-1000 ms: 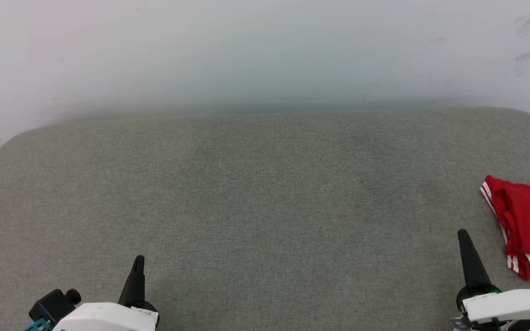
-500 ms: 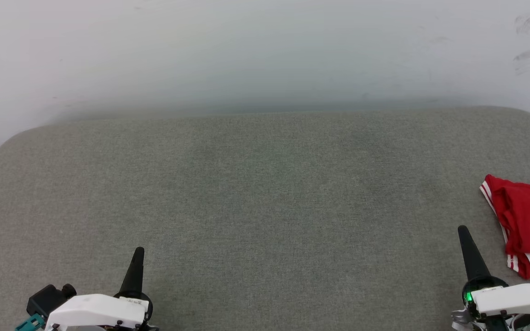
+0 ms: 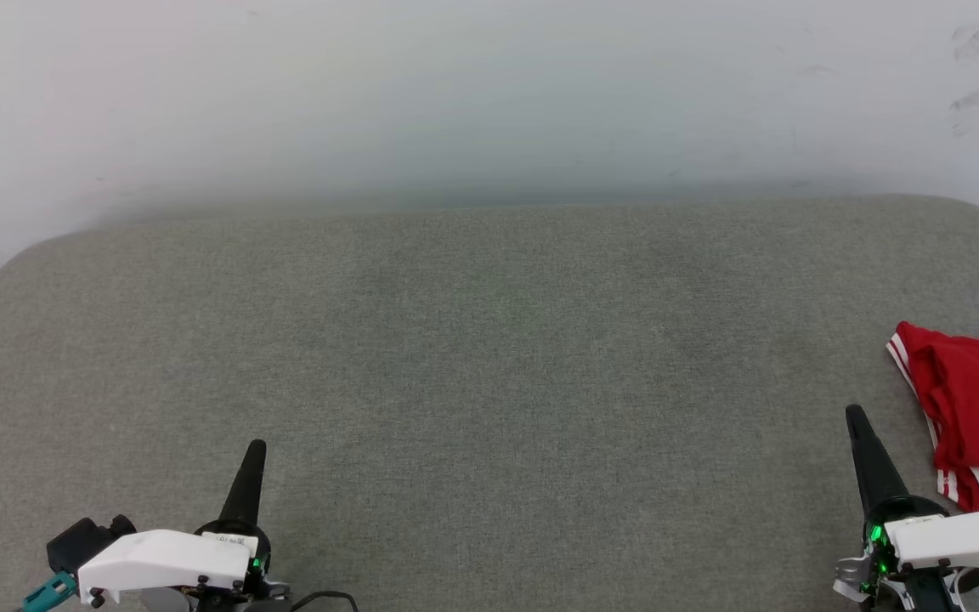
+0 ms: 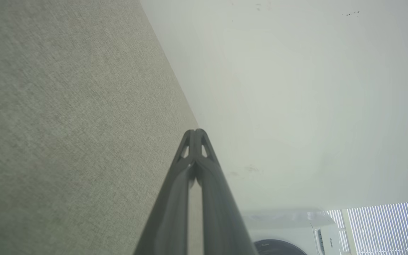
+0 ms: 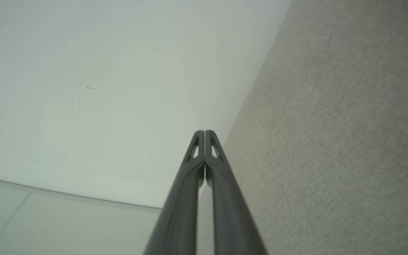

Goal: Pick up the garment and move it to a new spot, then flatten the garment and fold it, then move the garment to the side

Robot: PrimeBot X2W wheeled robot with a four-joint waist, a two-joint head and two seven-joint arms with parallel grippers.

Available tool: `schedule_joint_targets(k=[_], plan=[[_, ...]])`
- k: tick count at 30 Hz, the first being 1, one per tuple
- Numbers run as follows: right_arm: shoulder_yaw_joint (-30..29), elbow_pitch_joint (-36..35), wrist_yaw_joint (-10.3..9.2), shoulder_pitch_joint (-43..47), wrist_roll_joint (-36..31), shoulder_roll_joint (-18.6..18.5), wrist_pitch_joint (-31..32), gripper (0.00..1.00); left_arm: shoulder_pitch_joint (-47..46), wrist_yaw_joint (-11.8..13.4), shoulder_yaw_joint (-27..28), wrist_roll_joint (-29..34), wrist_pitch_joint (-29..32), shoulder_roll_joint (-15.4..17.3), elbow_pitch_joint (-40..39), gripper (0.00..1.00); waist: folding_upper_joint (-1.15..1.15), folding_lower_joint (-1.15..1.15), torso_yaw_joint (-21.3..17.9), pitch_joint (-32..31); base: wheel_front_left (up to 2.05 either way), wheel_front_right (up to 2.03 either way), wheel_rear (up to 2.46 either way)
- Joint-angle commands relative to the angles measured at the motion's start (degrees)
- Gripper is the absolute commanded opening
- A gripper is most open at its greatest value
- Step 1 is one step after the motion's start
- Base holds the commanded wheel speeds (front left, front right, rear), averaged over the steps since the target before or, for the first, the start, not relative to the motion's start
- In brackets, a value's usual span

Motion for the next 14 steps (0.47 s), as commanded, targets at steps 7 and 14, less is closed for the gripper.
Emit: schedule_joint_targets(k=[7, 14], plan=[[-0.4, 0.5, -0.01, -1.8, 3.9, -0.3, 1.1, 0.0, -1.8, -1.1, 0.8, -4.0, 1.1, 0.0, 0.5, 0.0, 0.0, 0.0, 0.0, 0.1, 0.0, 0.0, 0.0], [-0.7, 1.0, -0.01, -2.3, 7.1, -0.2, 2.0, 0.0, -2.6, -1.6, 1.4, -7.4, 2.0, -0.1, 1.1, 0.0, 0.0, 0.0, -0.1, 0.2, 0.0, 0.0, 0.0]])
